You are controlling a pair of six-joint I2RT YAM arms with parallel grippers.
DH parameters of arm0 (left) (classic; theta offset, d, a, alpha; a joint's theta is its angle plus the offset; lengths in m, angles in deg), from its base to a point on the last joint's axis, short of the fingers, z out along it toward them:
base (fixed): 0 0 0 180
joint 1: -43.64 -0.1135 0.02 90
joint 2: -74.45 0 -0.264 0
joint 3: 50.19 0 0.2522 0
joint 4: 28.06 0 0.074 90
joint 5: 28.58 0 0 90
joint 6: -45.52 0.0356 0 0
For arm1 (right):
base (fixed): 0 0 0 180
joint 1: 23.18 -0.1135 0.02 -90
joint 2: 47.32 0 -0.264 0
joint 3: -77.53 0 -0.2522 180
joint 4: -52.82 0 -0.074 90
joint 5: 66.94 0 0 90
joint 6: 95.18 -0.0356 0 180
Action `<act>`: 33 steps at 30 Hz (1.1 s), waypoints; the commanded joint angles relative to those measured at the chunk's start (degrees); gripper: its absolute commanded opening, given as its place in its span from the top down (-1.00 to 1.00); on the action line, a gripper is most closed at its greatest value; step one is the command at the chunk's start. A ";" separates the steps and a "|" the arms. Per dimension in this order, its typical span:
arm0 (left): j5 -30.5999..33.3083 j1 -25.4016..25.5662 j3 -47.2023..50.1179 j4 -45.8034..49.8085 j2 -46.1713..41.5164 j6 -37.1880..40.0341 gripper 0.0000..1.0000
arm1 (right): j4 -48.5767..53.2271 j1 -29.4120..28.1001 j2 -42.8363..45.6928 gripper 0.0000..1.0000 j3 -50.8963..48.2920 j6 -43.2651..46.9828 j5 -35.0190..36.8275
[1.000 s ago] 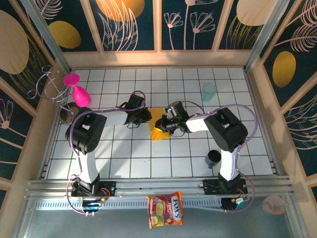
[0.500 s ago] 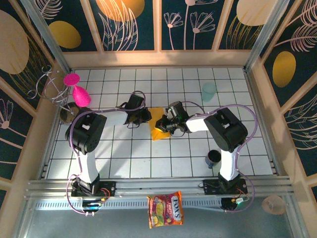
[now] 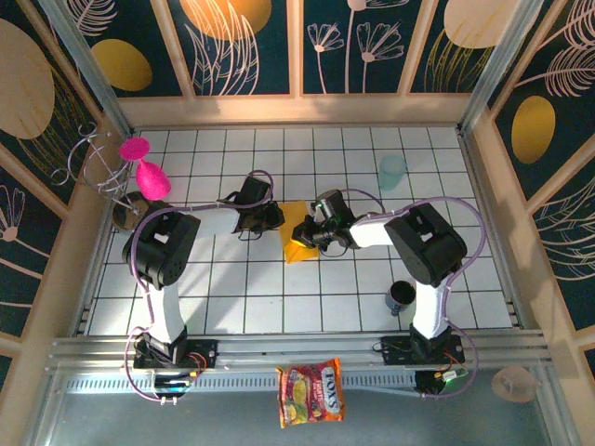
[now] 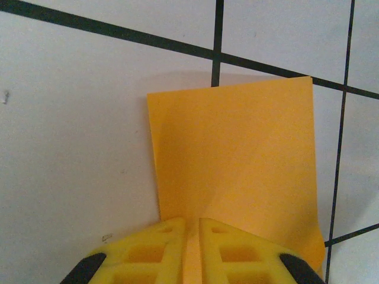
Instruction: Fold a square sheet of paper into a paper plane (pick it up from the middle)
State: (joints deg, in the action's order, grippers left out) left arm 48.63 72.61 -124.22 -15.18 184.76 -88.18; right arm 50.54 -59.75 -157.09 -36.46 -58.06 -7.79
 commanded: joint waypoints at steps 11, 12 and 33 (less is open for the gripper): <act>-0.12 -0.23 0.46 2.20 0.61 0.47 0.70 | -0.95 -0.78 -0.27 0.98 0.15 -0.74 0.29; -0.15 -0.23 0.57 2.20 0.62 0.53 0.70 | -0.49 -0.76 -0.24 0.98 0.19 -0.67 0.69; -0.21 -0.27 0.42 2.12 -0.41 0.19 0.69 | 2.92 -0.78 -1.30 0.96 0.70 -0.43 3.08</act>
State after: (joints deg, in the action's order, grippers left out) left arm 48.60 72.61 -124.22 -15.18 184.76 -88.20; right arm 51.57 -60.04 -157.11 -36.46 -58.26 -6.26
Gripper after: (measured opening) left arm 0.153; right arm 0.052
